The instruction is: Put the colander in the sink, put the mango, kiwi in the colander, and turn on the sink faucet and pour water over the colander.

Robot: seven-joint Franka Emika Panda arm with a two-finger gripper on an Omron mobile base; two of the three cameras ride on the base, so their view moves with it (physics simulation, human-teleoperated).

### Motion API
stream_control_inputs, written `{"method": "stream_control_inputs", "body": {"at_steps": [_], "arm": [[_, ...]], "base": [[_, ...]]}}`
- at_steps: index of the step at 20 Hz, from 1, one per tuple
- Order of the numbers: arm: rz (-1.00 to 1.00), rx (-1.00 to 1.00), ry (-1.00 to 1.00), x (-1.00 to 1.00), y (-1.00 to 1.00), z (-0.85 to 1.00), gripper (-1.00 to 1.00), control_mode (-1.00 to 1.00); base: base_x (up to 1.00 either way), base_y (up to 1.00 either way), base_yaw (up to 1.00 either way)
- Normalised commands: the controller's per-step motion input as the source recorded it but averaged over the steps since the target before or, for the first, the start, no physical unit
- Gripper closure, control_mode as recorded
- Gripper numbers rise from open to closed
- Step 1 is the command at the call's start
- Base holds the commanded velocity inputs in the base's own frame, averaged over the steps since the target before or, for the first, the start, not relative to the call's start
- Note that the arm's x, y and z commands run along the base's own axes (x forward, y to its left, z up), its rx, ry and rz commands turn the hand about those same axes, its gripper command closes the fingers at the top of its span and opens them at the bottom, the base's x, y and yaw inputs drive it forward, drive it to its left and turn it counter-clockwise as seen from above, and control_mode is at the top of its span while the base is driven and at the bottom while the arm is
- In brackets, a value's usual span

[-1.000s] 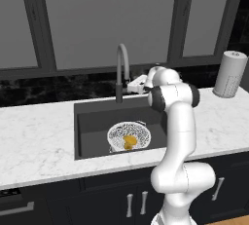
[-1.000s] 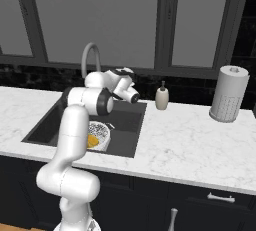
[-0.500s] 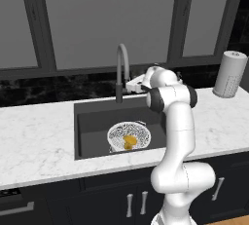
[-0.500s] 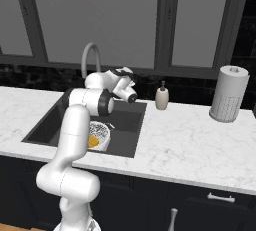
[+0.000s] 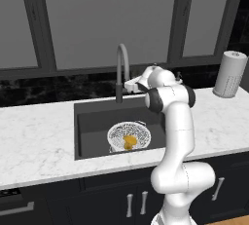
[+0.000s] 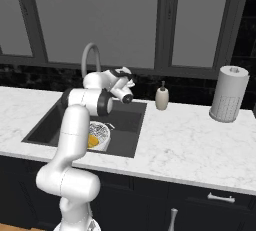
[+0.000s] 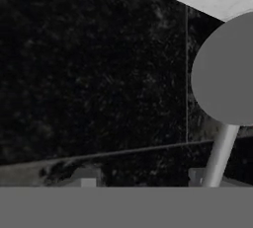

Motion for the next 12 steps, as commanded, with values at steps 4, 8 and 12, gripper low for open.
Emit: {"method": "stream_control_inputs", "body": {"at_steps": [4, 8, 12], "arm": [[-0.04, 0.01, 0.00, 0.00, -0.52, -0.26, 1.00, -1.00], [0.00, 0.09, 0.00, 0.00, -0.95, -0.28, 1.00, -1.00], [0.00, 0.13, 0.00, 0.00, -1.00, -0.32, 1.00, -1.00]], "base": [[0.00, 0.00, 0.00], [0.00, 0.00, 0.00], [0.00, 0.00, 0.00]]}}
